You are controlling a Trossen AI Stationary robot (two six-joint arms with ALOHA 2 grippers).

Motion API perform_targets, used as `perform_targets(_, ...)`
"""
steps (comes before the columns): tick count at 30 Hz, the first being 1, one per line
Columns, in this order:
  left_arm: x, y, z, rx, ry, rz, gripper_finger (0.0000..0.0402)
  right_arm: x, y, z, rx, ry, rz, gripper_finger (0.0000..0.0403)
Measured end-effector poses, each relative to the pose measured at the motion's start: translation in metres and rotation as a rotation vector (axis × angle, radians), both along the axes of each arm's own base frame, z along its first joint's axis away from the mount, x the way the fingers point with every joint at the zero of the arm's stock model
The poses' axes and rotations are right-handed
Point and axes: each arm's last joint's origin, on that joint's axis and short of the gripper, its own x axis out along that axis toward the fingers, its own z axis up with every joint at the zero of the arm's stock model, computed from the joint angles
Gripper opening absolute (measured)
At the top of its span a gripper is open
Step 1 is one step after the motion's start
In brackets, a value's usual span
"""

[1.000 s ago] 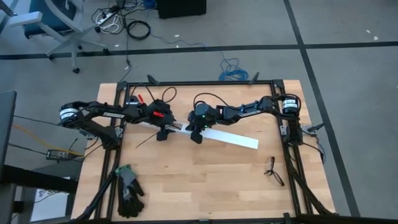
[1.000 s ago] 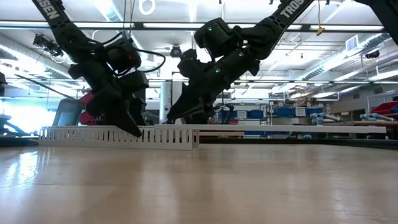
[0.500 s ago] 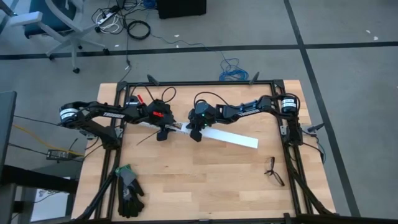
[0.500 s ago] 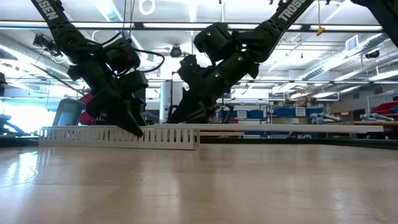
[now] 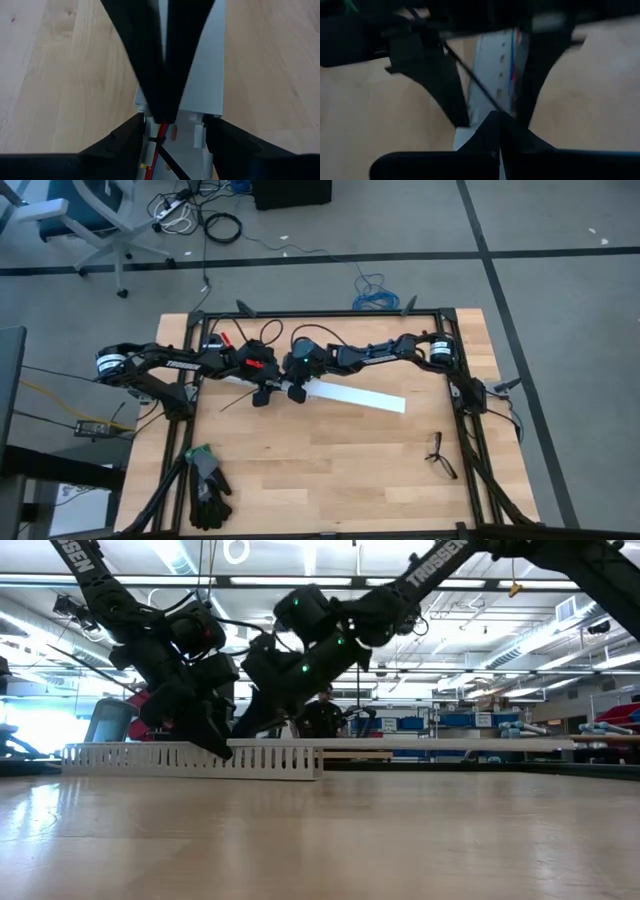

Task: Ziptie cables
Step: Close the white cable duct

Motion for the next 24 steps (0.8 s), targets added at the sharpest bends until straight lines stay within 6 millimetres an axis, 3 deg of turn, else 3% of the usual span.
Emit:
perform_targets(4,0.000,0.000,0.000,-0.010,0.001,0.011,0.0205,-0.007,0.011,0.043,-0.109,-0.074,0.008,0.0000)
perform_targets(6,0.000,0.000,0.000,-0.004,0.003,0.022,0.0205,-0.012,0.016,0.055,-0.124,-0.059,0.009,0.0000)
perform_targets(17,-0.002,0.001,-0.001,0.006,0.038,0.061,0.0277,-0.025,0.029,0.055,-0.140,0.095,-0.021,0.0000)
perform_targets(24,-0.009,-0.003,0.004,-0.015,0.068,0.033,0.0284,-0.025,0.029,0.055,-0.122,0.099,-0.032,0.0000)
